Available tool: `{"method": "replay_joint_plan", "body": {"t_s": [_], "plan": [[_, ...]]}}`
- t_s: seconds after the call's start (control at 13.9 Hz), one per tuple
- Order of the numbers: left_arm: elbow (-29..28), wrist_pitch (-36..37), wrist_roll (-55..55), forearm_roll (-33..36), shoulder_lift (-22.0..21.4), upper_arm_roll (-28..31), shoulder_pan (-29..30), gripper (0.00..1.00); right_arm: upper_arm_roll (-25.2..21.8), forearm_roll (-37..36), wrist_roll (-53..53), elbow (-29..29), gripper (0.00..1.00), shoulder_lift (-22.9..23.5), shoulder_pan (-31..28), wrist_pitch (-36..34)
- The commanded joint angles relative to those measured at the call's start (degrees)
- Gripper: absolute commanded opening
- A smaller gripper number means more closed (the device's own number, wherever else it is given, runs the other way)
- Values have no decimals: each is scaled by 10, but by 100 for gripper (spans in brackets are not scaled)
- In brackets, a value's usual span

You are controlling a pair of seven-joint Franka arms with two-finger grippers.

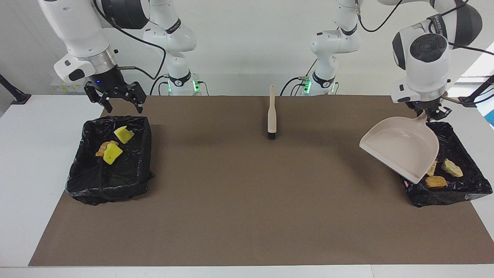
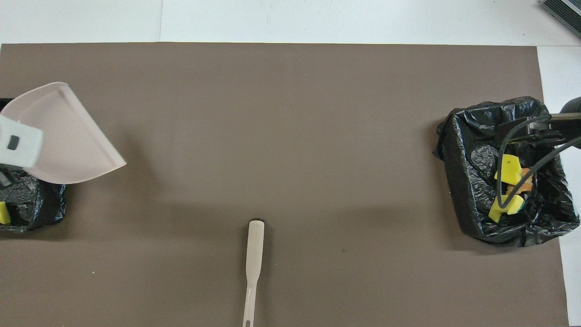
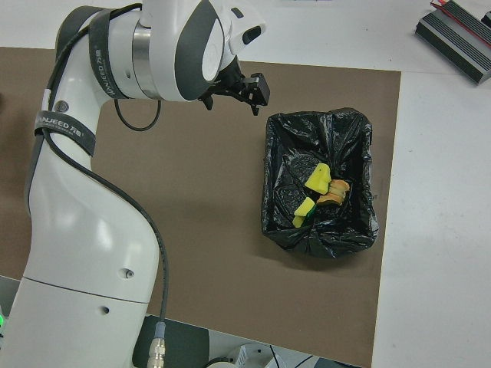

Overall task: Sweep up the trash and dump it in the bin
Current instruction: 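Lower the dustpan onto the table beside the brush with the left gripper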

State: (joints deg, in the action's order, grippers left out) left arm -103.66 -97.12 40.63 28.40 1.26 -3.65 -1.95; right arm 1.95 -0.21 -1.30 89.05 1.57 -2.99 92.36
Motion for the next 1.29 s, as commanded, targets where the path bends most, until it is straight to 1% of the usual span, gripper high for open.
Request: {"method": "replay_joint_plan", "body": {"t_s": [0.0,0.14,0.22,0.29,0.36,0.5,0.57,0.72,0.79,0.86,1.0,1.08,1.22], "plan": [[-5,-11,-140,-54,27,9,-67,0,-5,13,-11,19,100,-15,-8,5],[-5,-34,-275,-106,57,9,-117,0,-5,7,-8,17,100,-14,-11,6],[-4,-61,-350,-118,73,9,-145,0,-5,7,-7,17,100,-14,-12,6],[-3,-83,-409,-134,87,9,-160,0,-5,7,-7,17,100,-14,-11,6],[-1,-97,-443,-165,96,9,-171,0,-4,7,-7,17,100,-13,-8,6],[4,-115,-474,-232,112,9,-194,0,-1,8,-6,17,100,-13,-3,6],[3,-139,-497,-260,121,9,-207,0,0,8,-7,17,100,-13,-3,6],[2,-154,-544,-296,122,9,-224,0,0,9,-7,17,100,-13,-3,6],[5,-154,-570,-307,124,9,-244,0,0,9,-7,17,100,-13,-3,6],[7,-163,-614,-306,140,10,-269,0,0,9,-7,17,100,-13,-3,6],[41,-163,-666,-307,167,9,-278,0,0,9,-7,17,100,-13,-3,6],[59,-158,-685,-308,182,10,-293,0,0,9,-7,17,100,-13,-3,6],[69,-168,-716,-307,211,9,-304,0,0,9,-7,17,100,-13,-3,6]]}}
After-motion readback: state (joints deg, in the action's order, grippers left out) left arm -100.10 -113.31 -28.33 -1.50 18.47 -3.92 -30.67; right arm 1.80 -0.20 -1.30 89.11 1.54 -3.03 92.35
